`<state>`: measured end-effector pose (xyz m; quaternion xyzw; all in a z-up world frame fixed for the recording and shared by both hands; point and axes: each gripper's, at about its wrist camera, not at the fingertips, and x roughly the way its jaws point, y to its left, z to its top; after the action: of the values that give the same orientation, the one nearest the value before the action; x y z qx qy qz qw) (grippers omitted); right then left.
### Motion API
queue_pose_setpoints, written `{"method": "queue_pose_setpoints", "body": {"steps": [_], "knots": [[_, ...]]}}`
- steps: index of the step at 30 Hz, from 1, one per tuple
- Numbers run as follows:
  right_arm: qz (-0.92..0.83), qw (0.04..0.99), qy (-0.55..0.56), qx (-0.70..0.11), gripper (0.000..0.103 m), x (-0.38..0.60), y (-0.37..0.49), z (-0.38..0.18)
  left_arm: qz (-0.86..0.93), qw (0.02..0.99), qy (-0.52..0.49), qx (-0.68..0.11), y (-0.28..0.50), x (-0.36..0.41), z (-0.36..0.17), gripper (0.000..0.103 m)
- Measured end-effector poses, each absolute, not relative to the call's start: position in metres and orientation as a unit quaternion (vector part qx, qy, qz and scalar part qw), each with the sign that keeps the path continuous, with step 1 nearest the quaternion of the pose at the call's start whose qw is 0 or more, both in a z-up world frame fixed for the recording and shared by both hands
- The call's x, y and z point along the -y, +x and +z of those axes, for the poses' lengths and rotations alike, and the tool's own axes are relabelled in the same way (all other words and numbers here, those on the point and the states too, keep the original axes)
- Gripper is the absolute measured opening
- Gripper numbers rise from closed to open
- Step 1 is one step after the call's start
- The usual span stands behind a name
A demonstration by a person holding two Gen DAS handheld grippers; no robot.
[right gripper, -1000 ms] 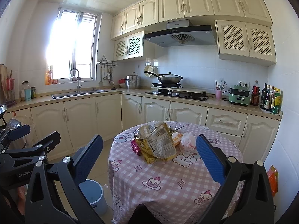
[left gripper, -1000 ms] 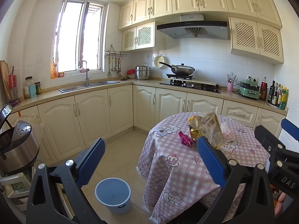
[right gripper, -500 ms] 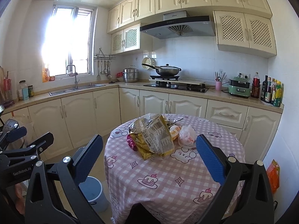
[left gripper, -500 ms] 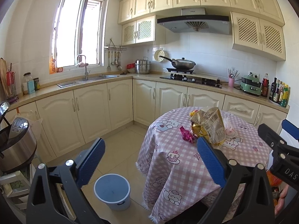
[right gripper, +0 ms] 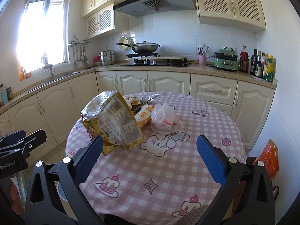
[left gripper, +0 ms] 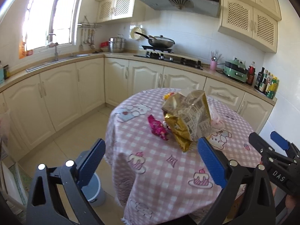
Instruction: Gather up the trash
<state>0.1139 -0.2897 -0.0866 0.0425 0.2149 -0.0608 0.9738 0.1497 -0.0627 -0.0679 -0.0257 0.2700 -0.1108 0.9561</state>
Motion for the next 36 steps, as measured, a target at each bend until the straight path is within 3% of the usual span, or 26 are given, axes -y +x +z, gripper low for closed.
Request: {"method": "queue_pose_setpoints", "body": {"steps": [7,9,19,21,25,28,29,30,31,36], "knots": [[-0.074,0.964,0.069,-0.246,0.096,0.325,0.162,-0.11,-0.146,0.94,-0.022,-0.307,0.225,0.101,-0.093,0.096],[-0.078,0.961,0.072,-0.254,0.096,0.333,0.176,-0.114,-0.151,0.937,-0.023,-0.315,0.243,0.108,-0.1,0.083],[-0.075,0.952,0.088,-0.284,0.096,0.355,0.213,-0.131,-0.205,0.911,-0.035,-0.357,0.296,0.122,-0.128,0.044],[-0.07,0.95,0.092,-0.29,0.096,0.357,0.218,-0.133,-0.216,0.905,-0.039,-0.365,0.303,0.123,-0.131,0.029],[-0.064,0.948,0.098,-0.297,0.096,0.36,0.224,-0.135,-0.232,0.891,-0.055,-0.386,0.311,0.124,-0.139,0.013],[-0.061,0.947,0.106,-0.298,0.096,0.364,0.223,-0.136,-0.226,0.895,-0.048,-0.38,0.3,0.121,-0.137,0.016],[-0.06,0.947,0.109,-0.297,0.096,0.365,0.221,-0.136,-0.225,0.898,-0.059,-0.373,0.295,0.117,-0.135,0.034],[-0.058,0.946,0.112,-0.298,0.096,0.366,0.22,-0.136,-0.225,0.9,-0.072,-0.367,0.289,0.113,-0.134,0.058],[-0.055,0.946,0.116,-0.298,0.096,0.366,0.22,-0.136,-0.223,0.901,-0.081,-0.362,0.287,0.111,-0.133,0.066],[-0.043,0.947,0.116,-0.296,0.096,0.361,0.213,-0.134,-0.203,0.909,-0.079,-0.356,0.288,0.116,-0.126,0.07]]}}
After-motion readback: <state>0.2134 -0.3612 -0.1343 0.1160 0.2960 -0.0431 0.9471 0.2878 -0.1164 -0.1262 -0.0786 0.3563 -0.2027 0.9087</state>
